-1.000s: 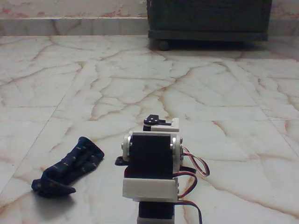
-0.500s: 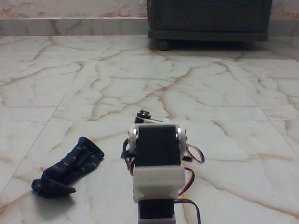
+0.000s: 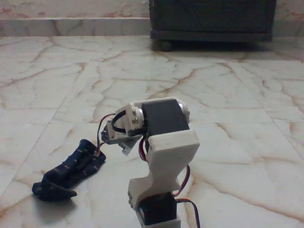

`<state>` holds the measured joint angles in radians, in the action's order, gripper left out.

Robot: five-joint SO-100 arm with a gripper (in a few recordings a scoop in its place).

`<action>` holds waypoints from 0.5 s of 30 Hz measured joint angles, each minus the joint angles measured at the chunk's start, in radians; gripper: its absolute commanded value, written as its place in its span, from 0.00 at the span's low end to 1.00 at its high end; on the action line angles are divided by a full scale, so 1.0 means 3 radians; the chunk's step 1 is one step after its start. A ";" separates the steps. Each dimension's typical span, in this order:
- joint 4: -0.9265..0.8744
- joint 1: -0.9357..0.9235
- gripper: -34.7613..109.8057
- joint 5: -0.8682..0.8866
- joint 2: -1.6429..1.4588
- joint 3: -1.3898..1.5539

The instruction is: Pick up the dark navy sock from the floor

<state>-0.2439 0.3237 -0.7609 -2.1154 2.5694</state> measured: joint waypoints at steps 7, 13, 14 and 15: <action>-0.0230 0.0685 0.28 0.0782 0.1130 -0.0568; -0.0460 0.0982 0.28 0.1263 0.1759 -0.1406; -0.0552 0.1007 0.28 0.1324 0.2148 -0.1708; -0.0598 0.1012 0.28 0.1381 0.2357 -0.1923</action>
<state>-0.4234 0.6274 -0.3467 -1.4082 1.9926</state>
